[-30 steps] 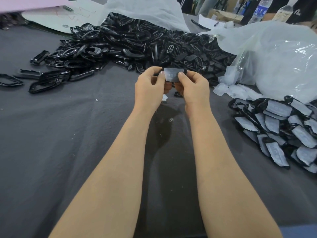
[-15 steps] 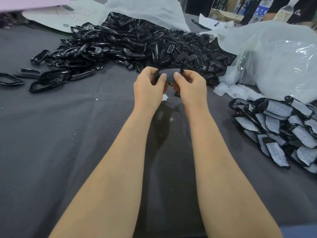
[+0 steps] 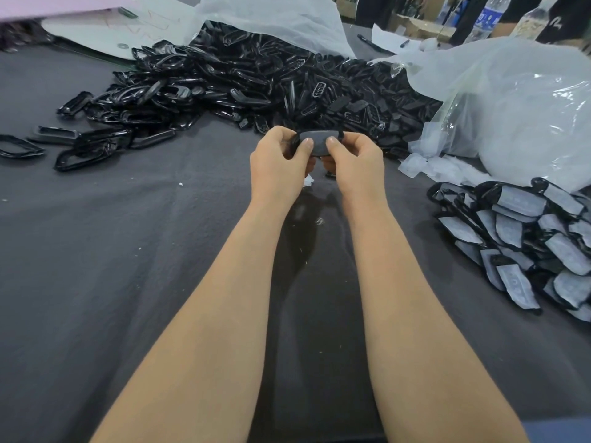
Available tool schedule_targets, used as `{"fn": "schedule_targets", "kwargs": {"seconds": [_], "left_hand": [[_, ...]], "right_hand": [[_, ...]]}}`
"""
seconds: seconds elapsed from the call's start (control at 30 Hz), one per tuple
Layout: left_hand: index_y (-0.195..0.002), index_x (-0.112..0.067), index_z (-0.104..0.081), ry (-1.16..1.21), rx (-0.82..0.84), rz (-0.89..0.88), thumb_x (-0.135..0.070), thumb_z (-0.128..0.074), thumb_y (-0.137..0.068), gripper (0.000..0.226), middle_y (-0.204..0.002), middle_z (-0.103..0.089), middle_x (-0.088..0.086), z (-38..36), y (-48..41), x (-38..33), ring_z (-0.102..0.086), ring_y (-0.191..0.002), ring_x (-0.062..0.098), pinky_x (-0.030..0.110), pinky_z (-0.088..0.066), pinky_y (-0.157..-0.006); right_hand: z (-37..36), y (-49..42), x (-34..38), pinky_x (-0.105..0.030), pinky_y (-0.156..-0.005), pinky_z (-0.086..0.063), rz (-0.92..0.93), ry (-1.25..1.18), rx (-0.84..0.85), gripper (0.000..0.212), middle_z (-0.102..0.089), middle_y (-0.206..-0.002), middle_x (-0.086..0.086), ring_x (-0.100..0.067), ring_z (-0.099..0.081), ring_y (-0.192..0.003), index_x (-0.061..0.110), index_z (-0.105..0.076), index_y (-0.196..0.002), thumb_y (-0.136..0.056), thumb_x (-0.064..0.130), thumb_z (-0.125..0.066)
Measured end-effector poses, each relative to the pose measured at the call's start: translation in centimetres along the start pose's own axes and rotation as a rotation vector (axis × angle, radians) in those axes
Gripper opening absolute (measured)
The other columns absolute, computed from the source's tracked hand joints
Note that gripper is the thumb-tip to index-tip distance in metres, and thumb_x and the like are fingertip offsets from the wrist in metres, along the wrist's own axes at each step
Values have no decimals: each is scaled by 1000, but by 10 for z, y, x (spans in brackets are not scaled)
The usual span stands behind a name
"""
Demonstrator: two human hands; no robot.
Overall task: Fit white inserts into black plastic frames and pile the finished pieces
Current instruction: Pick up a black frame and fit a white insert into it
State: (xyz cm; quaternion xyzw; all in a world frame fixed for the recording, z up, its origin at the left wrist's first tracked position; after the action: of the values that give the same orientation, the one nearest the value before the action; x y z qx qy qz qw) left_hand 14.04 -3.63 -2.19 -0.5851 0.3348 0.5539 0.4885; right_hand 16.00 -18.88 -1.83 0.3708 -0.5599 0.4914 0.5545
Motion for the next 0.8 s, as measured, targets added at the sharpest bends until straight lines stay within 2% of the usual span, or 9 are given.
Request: {"fn": "schedule_targets", "kwargs": {"seconds": [0.17,0.23,0.33,0.43,0.6,0.7,0.8], "left_hand": [[-89,-17,-54,-23,19,18,-16,-60,-94,7,-77,-69,-2,-2,1,-1,-68,-69,6,36,-58,-79],[-85,-20,-54,-27,27,18,-16,-60,-93,10,-77,-69,-1,-3,3,-2,-68,-72,11,38,-58,-79],[-80,-24,-52,-7,27,26,-16,-60,-91,15,-74,-70,-1,-2,3,-2,-67,-66,9,38,-59,-76],[-81,-26,-53,-7,23,42,-19,-61,-90,14,-77,-71,0,0,3,-1,-70,-75,15,42,-58,-79],[-87,-25,-53,24,40,47,-14,-63,-91,16,-93,-69,5,-2,2,-1,-69,-89,22,44,-56,-85],[-87,-24,-51,10,13,46,-11,-63,-91,18,-93,-68,3,0,0,1,-69,-87,19,41,-57,-85],[-85,-25,-51,47,-6,57,-10,-62,-91,19,-92,-68,4,3,-1,3,-70,-85,18,41,-57,-85]], "right_hand": [[-2,0,-8,-19,-65,-50,-53,-30,24,24,-65,-94,-9,-11,-60,-73,-1,-62,-112,-94,14,-58],[-1,0,-7,-19,-64,-48,-43,-21,13,19,-65,-95,-11,-14,-59,-76,-1,-63,-106,-93,12,-59],[-2,0,-4,-15,-59,-47,-45,-97,29,3,-62,-86,-6,-12,-57,-72,7,-60,-95,-93,7,-58],[-3,0,-1,-15,-58,-47,-35,-137,53,12,-61,-80,-2,-10,-56,-69,14,-58,-84,-92,4,-58],[-5,3,2,-15,-60,-48,12,-74,61,3,-63,-81,-4,-10,-58,-70,9,-63,-90,-91,7,-61],[-7,3,5,-19,-66,-51,65,33,47,9,-66,-86,-4,-10,-60,-74,7,-65,-99,-92,9,-59],[-11,4,9,-28,-78,-55,101,84,56,14,-67,-90,-4,-13,-63,-82,6,-65,-103,-93,7,-57]]}}
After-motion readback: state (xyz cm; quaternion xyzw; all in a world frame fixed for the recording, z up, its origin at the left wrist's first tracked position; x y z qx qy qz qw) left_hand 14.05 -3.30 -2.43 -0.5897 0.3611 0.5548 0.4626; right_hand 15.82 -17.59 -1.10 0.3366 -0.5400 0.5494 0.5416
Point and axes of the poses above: each hand's wrist, its own y-axis away from the middle knuckle, its own z-axis out of the back of the hand, x = y × z, the point moved 10 cm from there along -y, towards the middle knuckle
